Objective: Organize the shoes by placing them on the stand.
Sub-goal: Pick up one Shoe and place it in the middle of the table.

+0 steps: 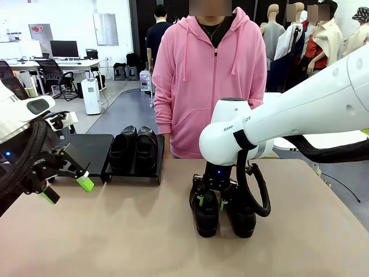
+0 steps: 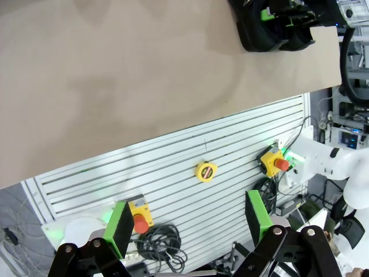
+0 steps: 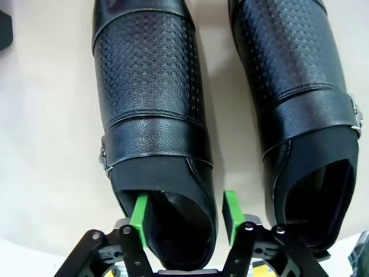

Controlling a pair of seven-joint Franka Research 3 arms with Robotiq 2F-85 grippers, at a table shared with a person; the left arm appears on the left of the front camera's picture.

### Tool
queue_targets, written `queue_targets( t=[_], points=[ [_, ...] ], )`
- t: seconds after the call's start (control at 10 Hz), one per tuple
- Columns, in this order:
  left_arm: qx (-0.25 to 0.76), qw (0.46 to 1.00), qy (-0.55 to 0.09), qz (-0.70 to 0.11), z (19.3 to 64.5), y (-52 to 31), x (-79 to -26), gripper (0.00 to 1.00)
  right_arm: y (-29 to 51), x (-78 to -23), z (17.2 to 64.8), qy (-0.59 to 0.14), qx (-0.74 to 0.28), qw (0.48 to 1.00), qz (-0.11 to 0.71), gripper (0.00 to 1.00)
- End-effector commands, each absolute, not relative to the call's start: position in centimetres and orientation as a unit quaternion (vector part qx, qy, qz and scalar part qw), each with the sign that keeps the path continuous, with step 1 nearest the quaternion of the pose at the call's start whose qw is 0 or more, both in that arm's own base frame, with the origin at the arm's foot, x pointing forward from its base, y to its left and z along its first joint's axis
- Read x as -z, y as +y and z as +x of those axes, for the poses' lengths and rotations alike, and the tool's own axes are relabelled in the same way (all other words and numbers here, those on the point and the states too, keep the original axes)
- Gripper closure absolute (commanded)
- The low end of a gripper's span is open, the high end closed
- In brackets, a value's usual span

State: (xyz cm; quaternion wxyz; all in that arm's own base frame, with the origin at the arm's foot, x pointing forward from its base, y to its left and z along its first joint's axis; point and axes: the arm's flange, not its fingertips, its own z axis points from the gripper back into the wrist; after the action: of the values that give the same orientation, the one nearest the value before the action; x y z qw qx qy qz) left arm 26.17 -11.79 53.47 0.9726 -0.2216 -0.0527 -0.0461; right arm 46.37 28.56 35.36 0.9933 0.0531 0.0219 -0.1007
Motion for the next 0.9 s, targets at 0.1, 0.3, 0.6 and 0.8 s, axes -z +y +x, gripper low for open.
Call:
queue_targets(
  t=[0.1, 0.3, 0.6, 0.8],
  points=[
    [0.052, 0.97, -0.059, -0.229, 26.4, -11.8, -53.5, 0.0, 28.6, -35.1, 47.0, 0.016, 0.09, 0.995, 0.048, 1.0],
    [0.052, 0.97, -0.059, -0.229, 26.4, -11.8, -53.5, 0.0, 28.7, -35.1, 46.9, 0.018, 0.083, 0.995, 0.047, 1.0],
    [0.052, 0.97, -0.059, -0.229, 26.4, -11.8, -53.5, 0.0, 28.1, -35.2, 46.6, 0.023, 0.082, 0.995, 0.049, 1.0],
    [0.052, 0.97, -0.059, -0.229, 26.4, -11.8, -53.5, 0.0, 27.9, -36.8, 45.6, 0.023, 0.047, 0.997, 0.049, 1.0]
  ],
)
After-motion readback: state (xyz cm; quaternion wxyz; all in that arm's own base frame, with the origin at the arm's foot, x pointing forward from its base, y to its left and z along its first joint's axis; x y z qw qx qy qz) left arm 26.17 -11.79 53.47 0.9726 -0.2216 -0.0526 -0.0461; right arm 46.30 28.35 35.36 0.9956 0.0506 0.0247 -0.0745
